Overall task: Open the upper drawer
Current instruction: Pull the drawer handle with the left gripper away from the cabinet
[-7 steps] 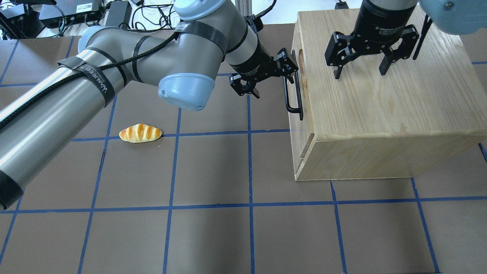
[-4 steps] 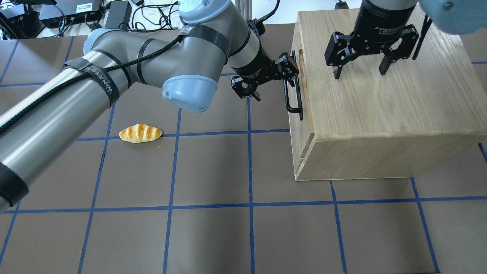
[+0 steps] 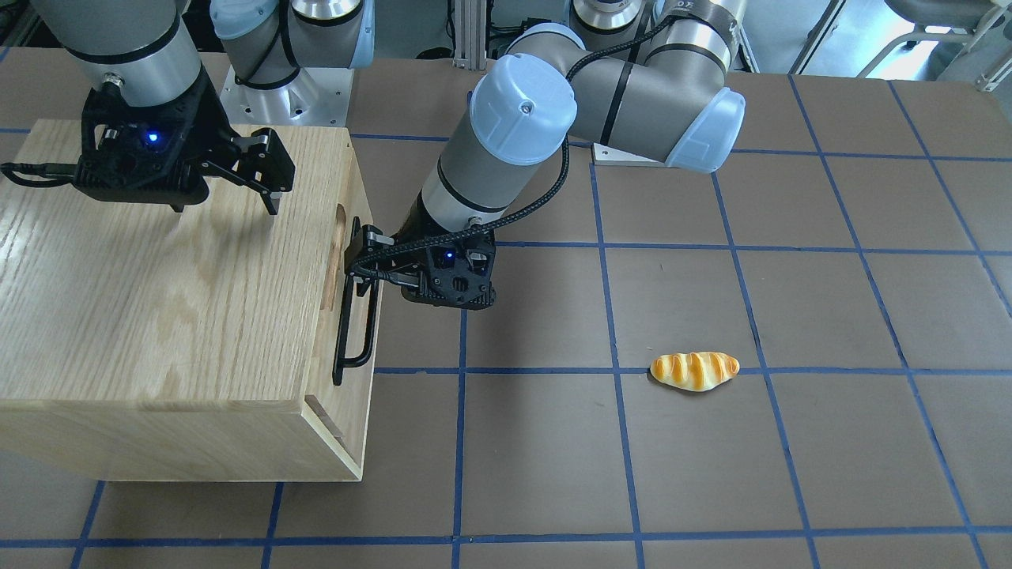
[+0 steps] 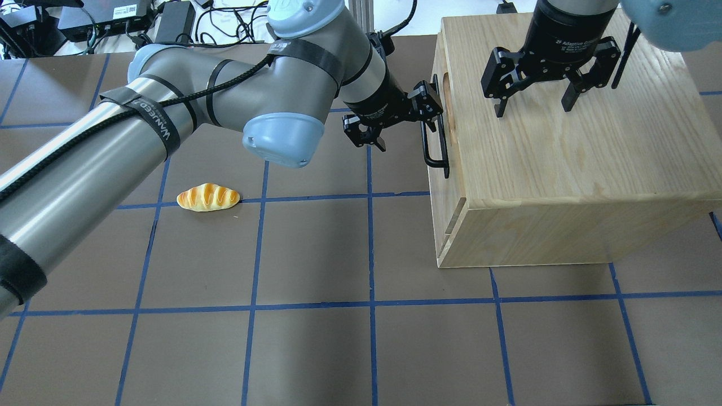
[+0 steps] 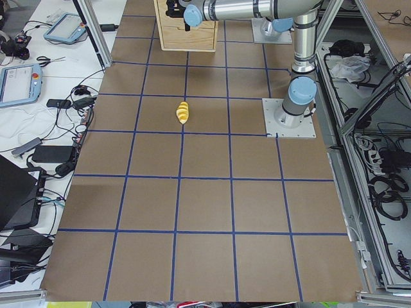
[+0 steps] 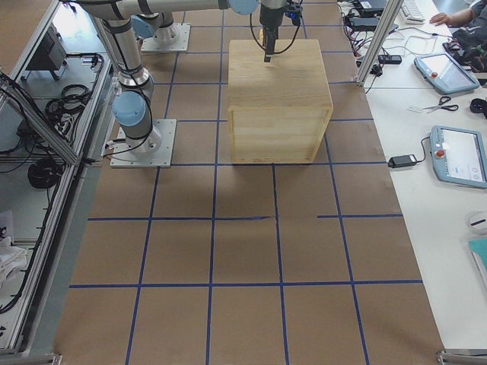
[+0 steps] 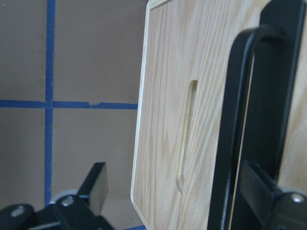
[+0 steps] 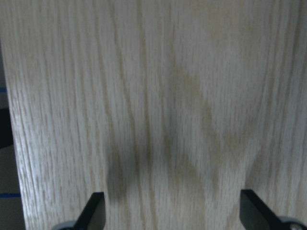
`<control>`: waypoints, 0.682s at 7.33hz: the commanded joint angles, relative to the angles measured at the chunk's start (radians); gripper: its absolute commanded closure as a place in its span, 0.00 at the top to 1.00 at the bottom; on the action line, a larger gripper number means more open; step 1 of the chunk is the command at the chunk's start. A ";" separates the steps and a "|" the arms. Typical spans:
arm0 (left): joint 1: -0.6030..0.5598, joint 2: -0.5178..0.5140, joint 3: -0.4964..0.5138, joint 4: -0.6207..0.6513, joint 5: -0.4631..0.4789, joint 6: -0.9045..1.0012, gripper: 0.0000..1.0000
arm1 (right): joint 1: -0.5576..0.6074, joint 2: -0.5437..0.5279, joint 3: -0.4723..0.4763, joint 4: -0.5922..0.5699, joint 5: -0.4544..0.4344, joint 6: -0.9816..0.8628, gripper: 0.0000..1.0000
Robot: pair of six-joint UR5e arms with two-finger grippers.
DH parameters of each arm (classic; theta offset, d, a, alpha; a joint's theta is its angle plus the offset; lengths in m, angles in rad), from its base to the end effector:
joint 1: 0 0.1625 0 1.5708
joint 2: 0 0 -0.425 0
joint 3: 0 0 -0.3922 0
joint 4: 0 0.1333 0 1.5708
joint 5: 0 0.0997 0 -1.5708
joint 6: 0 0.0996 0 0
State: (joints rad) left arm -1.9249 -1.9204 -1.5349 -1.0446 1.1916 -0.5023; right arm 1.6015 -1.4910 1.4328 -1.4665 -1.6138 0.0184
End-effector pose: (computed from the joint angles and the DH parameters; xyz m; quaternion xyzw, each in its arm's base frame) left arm -0.3800 -0.5372 0.3713 0.0524 -0.9753 0.0169 0.2137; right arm 0.1449 -0.5162 0.5050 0.0066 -0.9995 -0.0225 0.0221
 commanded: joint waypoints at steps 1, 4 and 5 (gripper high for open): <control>0.000 -0.008 -0.001 0.000 0.003 0.030 1.00 | 0.000 0.000 0.000 0.000 0.000 0.001 1.00; 0.000 -0.009 -0.005 -0.005 0.042 0.077 1.00 | 0.000 0.000 0.000 0.000 0.000 0.000 1.00; 0.000 -0.006 -0.016 -0.005 0.052 0.102 1.00 | 0.000 0.000 0.000 0.000 0.000 0.000 1.00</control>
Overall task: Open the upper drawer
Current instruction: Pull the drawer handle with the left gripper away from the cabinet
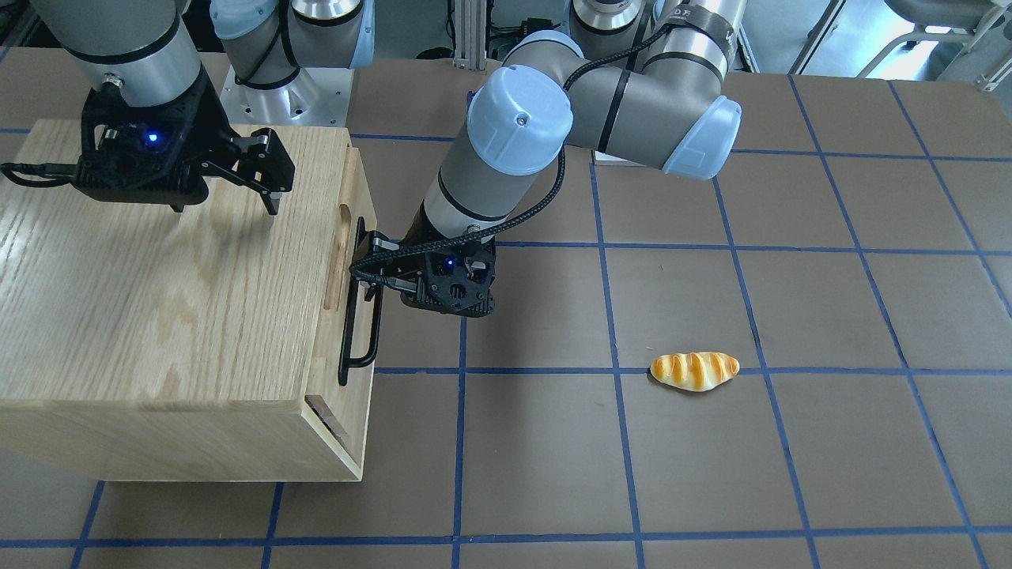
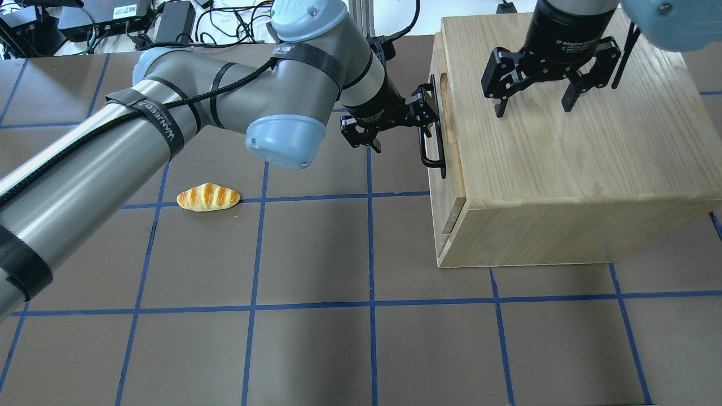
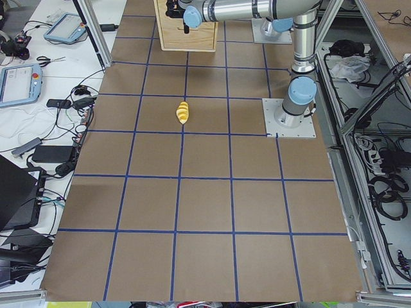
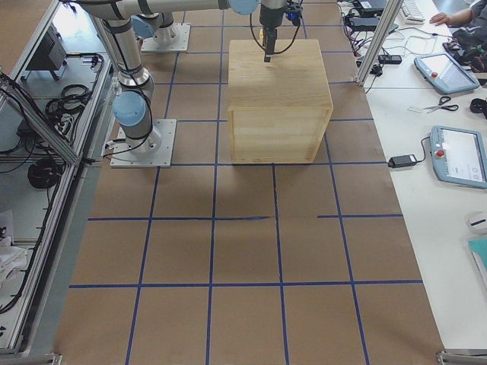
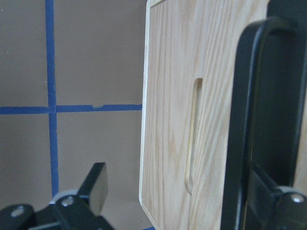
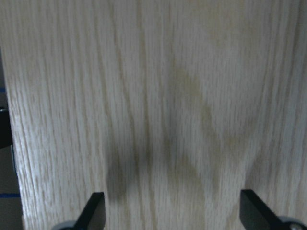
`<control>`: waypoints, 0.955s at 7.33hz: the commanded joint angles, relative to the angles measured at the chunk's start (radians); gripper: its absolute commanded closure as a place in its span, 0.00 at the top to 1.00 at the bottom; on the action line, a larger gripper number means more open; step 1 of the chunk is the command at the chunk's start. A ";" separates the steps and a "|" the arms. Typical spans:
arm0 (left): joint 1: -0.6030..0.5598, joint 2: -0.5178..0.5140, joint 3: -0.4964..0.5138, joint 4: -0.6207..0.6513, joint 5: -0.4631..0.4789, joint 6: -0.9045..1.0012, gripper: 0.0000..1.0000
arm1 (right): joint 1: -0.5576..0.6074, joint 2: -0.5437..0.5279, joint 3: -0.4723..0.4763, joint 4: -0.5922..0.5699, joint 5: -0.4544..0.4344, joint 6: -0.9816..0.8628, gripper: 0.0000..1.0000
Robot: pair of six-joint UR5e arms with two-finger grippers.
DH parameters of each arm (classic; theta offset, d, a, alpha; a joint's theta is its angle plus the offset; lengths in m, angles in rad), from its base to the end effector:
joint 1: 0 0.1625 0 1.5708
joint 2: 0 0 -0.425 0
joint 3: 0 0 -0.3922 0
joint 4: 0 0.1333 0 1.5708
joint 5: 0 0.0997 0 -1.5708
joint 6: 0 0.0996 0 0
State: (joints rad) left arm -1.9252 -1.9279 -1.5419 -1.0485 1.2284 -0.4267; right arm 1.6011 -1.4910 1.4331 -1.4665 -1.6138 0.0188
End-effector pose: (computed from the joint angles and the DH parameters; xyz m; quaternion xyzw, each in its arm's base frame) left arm -0.3770 -0.5384 0.3614 0.0189 -0.9807 0.0237 0.1931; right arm 0.1447 -0.5162 0.5048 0.0062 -0.9995 -0.0227 0.0221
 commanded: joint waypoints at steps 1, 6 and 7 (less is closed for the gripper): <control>0.000 0.004 -0.018 0.002 0.038 0.038 1.00 | 0.000 0.000 0.000 0.000 0.000 0.000 1.00; 0.052 0.035 -0.021 -0.015 0.054 0.097 1.00 | -0.001 0.000 0.000 0.000 0.000 0.001 1.00; 0.075 0.040 -0.023 -0.021 0.054 0.100 1.00 | -0.001 0.000 0.000 0.000 0.000 0.001 1.00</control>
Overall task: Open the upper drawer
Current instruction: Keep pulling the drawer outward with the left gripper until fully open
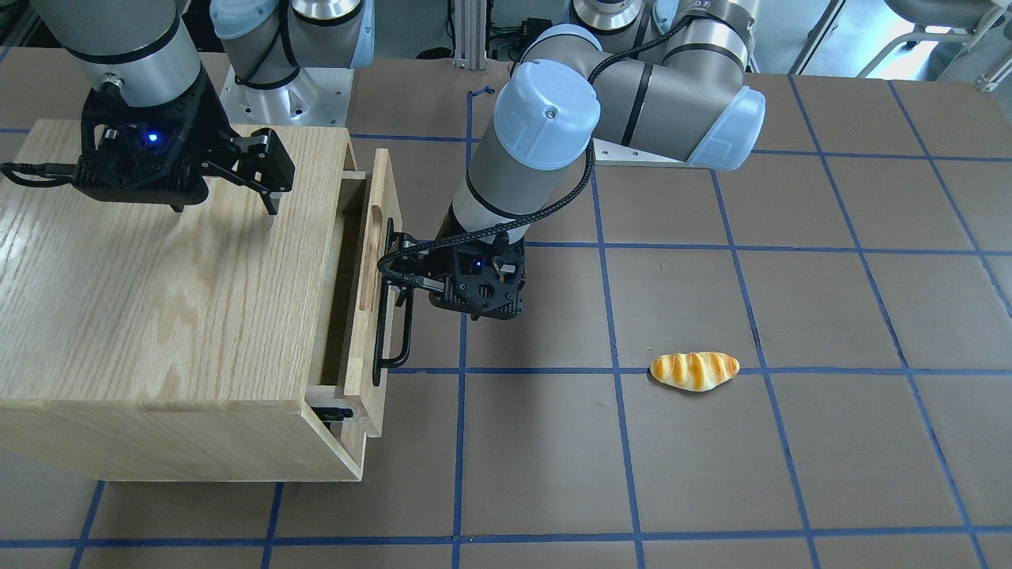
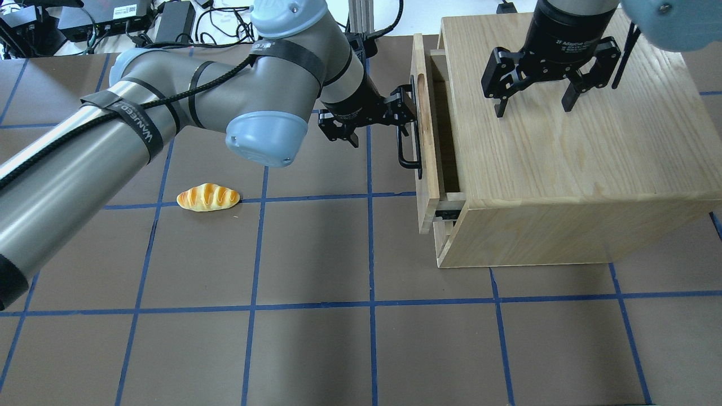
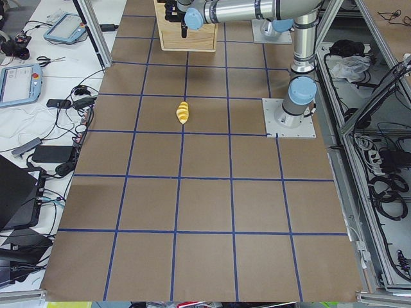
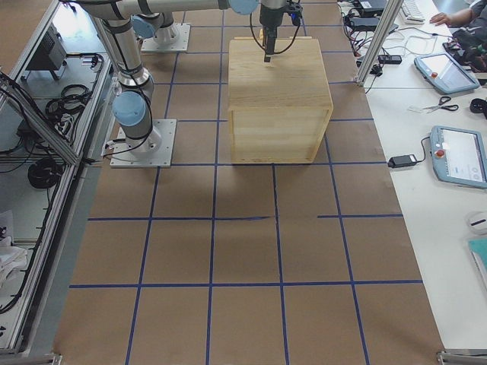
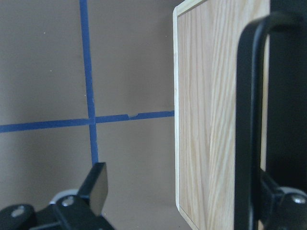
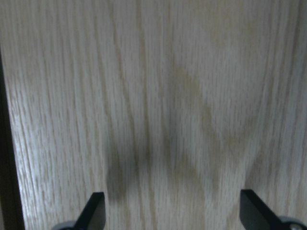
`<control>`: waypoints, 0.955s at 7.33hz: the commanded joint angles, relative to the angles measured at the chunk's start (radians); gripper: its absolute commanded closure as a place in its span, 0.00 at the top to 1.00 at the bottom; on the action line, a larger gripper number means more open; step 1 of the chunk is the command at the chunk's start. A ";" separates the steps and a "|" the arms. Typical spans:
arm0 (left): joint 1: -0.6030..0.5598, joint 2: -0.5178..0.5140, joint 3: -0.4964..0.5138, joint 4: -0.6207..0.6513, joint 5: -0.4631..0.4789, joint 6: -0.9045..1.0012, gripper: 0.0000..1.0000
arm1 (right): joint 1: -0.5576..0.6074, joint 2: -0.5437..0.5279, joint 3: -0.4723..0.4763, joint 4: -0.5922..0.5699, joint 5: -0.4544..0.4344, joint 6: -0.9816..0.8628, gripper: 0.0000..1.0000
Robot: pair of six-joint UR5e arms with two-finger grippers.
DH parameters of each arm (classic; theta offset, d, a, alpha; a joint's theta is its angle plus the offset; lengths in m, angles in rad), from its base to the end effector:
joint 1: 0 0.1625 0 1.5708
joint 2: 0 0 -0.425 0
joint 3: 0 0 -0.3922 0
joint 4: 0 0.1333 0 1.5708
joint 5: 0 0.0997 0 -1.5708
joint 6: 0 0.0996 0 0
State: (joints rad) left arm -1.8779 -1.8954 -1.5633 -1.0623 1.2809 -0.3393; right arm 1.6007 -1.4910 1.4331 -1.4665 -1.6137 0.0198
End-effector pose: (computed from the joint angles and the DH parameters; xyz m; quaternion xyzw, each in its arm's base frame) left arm -0.3429 -0.5461 0.3683 0.0021 -0.9851 0.0440 0.1664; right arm 0.1445 -0.5163 0.5048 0.0055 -0.9995 -0.0227 0.0220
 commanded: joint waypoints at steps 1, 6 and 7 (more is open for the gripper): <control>0.046 0.015 -0.001 -0.025 0.002 0.026 1.00 | -0.001 0.000 0.000 0.000 0.000 0.000 1.00; 0.117 0.042 -0.011 -0.109 0.003 0.118 1.00 | -0.001 0.000 0.001 0.000 0.000 -0.001 1.00; 0.138 0.058 -0.011 -0.137 0.003 0.141 1.00 | 0.001 0.000 0.000 0.000 0.000 -0.001 1.00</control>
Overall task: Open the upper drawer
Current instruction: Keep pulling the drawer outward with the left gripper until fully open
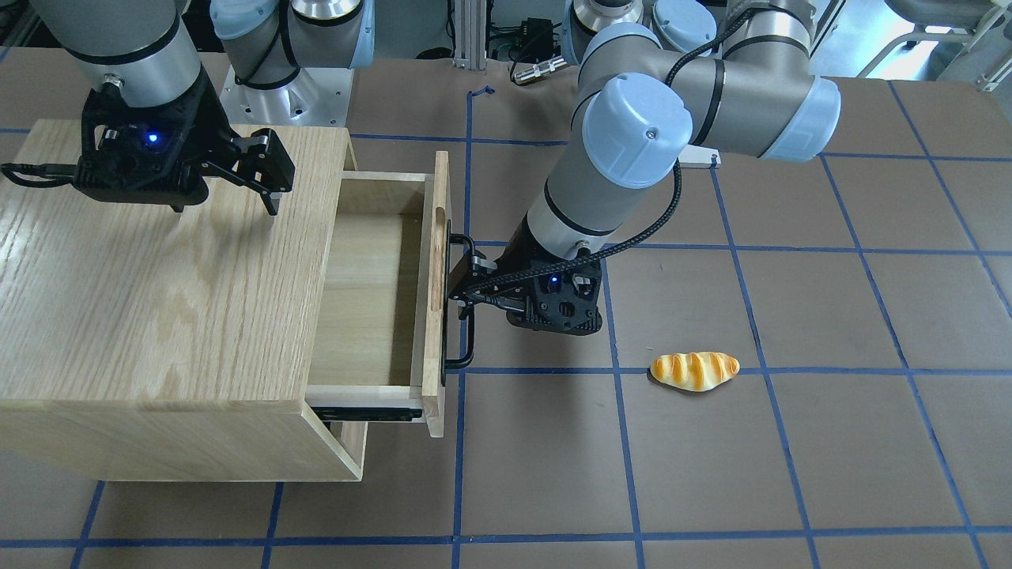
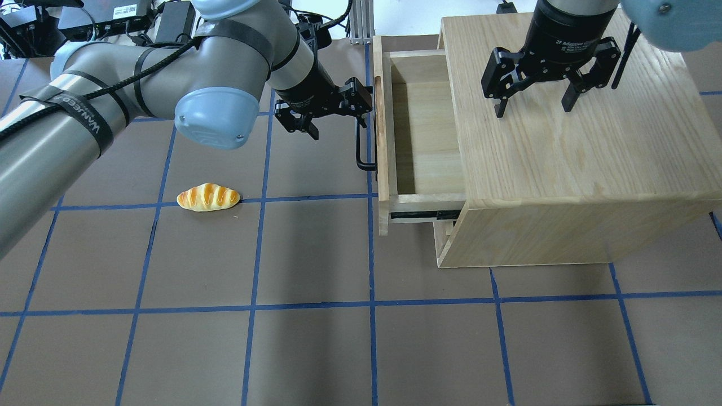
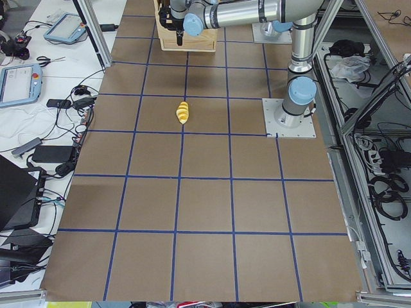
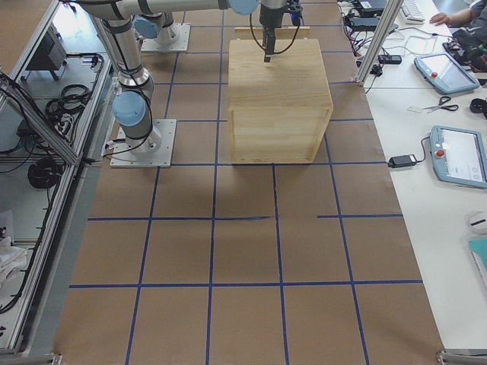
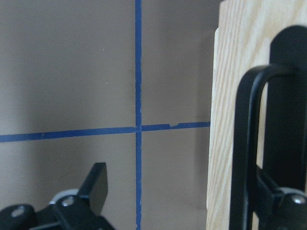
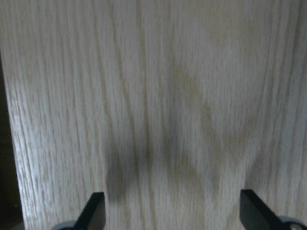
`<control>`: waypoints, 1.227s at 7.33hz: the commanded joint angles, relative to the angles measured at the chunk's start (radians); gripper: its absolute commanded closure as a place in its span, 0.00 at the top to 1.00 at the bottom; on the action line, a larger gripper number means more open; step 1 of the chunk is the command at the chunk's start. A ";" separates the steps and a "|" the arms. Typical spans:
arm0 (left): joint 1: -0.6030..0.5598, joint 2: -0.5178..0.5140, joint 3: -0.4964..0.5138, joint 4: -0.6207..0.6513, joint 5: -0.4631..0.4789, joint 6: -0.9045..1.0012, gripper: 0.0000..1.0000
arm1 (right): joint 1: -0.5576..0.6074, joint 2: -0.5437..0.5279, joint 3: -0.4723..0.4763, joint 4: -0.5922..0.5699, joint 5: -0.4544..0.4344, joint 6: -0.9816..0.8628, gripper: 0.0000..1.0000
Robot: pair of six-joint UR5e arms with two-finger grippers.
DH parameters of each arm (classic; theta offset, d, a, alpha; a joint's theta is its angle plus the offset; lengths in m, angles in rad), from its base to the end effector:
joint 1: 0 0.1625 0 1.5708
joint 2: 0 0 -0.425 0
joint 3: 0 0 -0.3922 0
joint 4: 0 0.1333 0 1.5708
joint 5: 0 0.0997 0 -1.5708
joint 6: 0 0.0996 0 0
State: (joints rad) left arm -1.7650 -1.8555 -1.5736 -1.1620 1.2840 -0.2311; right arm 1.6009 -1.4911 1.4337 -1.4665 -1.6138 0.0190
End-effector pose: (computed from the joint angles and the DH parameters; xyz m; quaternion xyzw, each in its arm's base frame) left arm -0.2754 -0.5634 0.3764 0.0096 -0.9879 0.0285 0.1521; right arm 0.1446 -0.5162 0.5046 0.0061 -0.9995 -0.0229 0.0221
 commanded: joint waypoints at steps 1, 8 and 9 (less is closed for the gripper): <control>0.045 0.028 -0.002 -0.065 -0.002 0.061 1.00 | 0.001 0.000 -0.001 0.000 0.000 -0.001 1.00; 0.065 0.045 -0.014 -0.087 0.027 0.084 1.00 | -0.001 0.000 -0.001 0.000 0.000 -0.001 1.00; 0.081 0.047 -0.019 -0.094 0.031 0.085 1.00 | 0.001 0.000 -0.001 0.000 0.000 -0.001 1.00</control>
State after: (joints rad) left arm -1.6974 -1.8108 -1.5889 -1.2501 1.3038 -0.1485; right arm 1.6011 -1.4910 1.4327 -1.4665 -1.6137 0.0188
